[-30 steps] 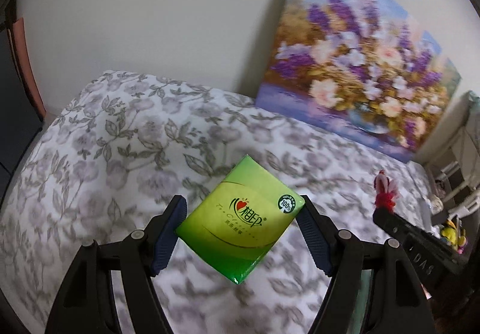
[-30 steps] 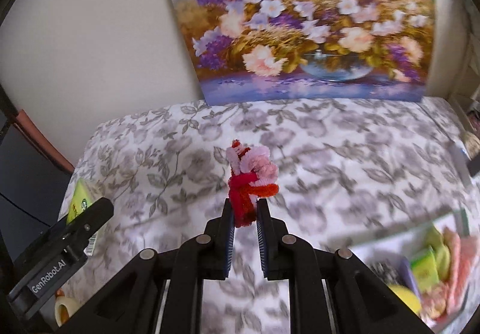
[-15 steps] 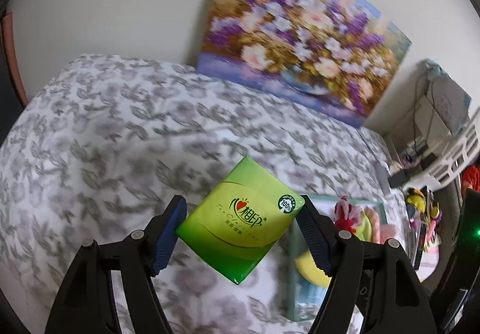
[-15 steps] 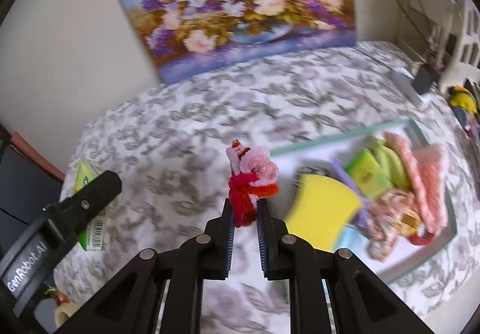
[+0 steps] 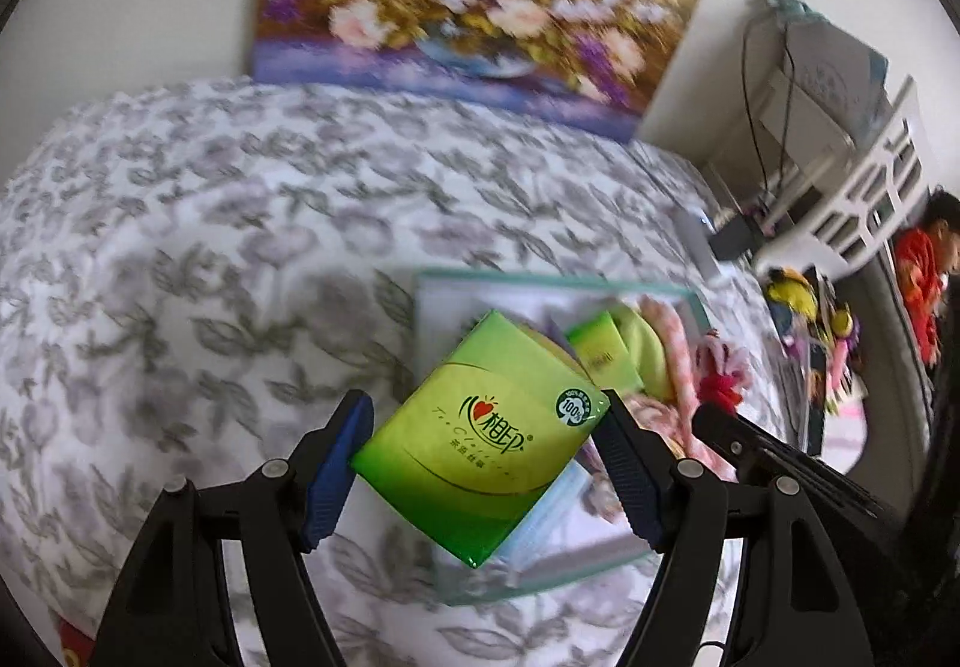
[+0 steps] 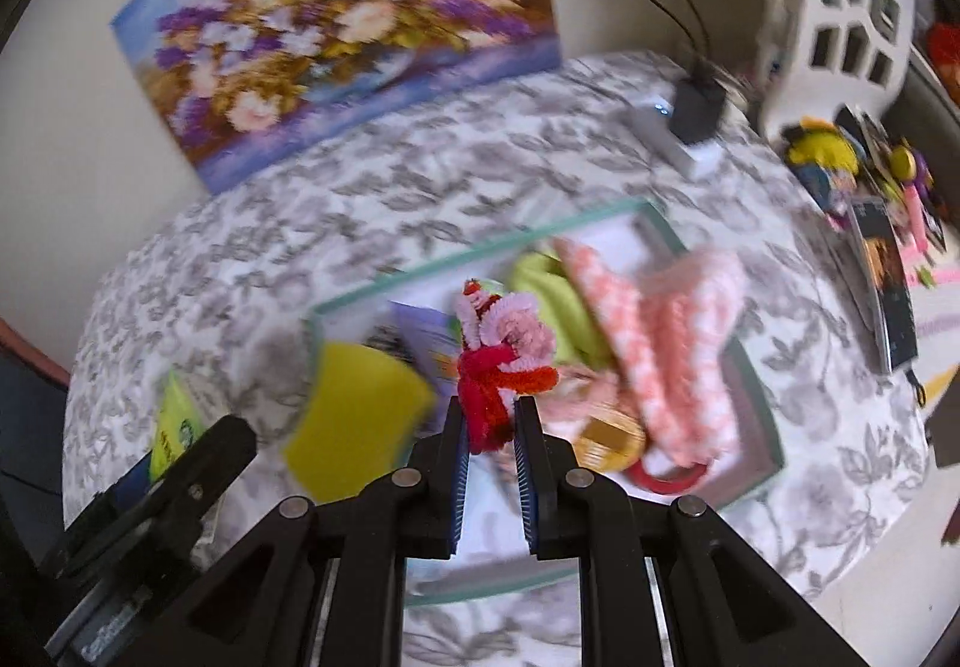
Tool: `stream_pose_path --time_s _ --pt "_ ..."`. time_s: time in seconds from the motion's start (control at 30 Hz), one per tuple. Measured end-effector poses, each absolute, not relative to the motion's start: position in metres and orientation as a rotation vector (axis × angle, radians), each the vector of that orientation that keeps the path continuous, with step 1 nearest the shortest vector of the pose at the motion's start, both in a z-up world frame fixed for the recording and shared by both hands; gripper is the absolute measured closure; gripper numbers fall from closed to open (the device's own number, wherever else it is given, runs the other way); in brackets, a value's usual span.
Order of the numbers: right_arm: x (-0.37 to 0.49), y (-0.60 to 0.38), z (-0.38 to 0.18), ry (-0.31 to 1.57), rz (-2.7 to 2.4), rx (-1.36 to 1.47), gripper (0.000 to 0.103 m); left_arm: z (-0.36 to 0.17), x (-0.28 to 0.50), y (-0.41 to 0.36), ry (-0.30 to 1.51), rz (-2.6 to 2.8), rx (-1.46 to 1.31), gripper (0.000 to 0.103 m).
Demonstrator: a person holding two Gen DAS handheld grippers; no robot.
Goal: Organize soft objects
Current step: 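Carry the hair tie and tissue pack over the tray and open both grippers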
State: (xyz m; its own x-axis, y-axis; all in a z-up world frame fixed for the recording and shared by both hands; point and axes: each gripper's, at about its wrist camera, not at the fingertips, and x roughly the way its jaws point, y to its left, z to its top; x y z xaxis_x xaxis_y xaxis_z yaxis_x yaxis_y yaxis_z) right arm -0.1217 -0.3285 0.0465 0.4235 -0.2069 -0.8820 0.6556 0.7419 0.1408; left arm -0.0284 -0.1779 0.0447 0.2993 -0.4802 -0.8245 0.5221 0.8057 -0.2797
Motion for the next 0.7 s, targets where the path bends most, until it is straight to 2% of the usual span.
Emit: stream_pose_path --time_s 0.27,0.33,0.4,0.7 --pt "-0.143 -0.361 0.021 1.055 -0.602 0.589 0.084 0.03 -0.047 -0.209 1.13 -0.715 0.081 0.027" --pt "-0.143 -0.364 0.015 1.058 -0.588 0.606 0.084 0.029 -0.05 -0.214 1.137 -0.729 0.097 0.023" --pt "-0.143 -0.364 0.011 1.059 -0.582 0.627 0.081 0.029 -0.051 -0.215 1.135 -0.724 0.114 0.015" --pt "-0.144 -0.363 0.002 1.077 -0.58 0.654 0.059 0.03 -0.043 -0.193 1.117 -0.67 0.081 0.014"
